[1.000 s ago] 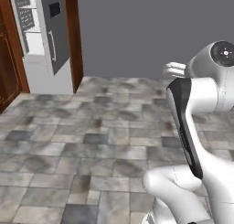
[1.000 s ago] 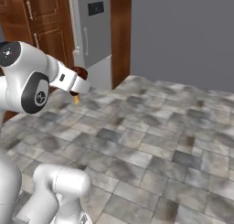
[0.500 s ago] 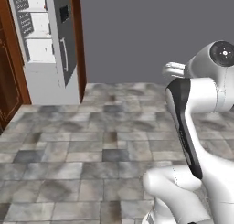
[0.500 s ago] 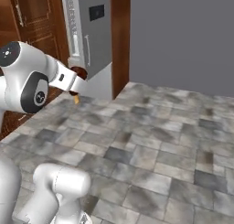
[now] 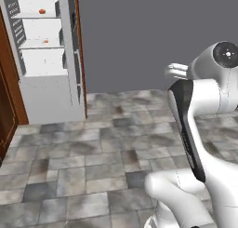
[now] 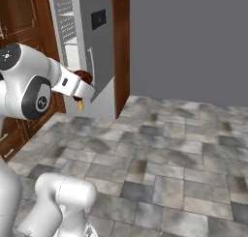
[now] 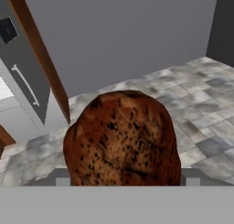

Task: Transport the steak and onion to the fridge. Place the steak on the rack containing meat and place the onion on the rack containing the vegetable, ensuring meats and vegetables are on different racks.

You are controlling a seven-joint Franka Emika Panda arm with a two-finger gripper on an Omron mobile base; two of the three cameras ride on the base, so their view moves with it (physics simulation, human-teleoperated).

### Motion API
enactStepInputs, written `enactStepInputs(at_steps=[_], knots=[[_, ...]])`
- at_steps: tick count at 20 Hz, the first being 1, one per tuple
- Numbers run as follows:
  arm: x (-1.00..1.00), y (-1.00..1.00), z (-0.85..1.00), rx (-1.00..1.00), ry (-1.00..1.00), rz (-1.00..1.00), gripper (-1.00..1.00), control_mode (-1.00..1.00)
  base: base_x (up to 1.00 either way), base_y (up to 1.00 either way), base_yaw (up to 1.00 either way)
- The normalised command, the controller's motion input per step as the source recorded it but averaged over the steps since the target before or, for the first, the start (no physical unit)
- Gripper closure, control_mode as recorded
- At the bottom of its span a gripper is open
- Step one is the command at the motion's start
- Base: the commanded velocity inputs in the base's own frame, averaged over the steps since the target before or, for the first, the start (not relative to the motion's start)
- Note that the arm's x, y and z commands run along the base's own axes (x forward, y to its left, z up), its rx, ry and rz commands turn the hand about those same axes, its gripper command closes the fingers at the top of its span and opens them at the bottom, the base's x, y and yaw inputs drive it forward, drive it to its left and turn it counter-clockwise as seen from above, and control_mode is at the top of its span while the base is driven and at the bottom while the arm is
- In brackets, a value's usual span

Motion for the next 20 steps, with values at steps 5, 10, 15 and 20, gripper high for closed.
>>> enactStepInputs(at_steps=[5, 10, 15, 20], knots=[[0.00, 0.00, 0.00, 0.00, 0.00, 0.00, 1.00, 1.00, 1.00, 1.00, -0.26], [0.00, 0.00, 0.00, 0.00, 0.00, 0.00, 1.00, 1.00, 1.00, 1.00, -0.21], [0.00, 0.00, 0.00, 0.00, 0.00, 0.00, 1.00, 1.00, 0.91, 1.00, -0.20], [0.00, 0.00, 0.00, 0.00, 0.00, 0.00, 1.00, 1.00, 0.29, 1.00, -0.19]])
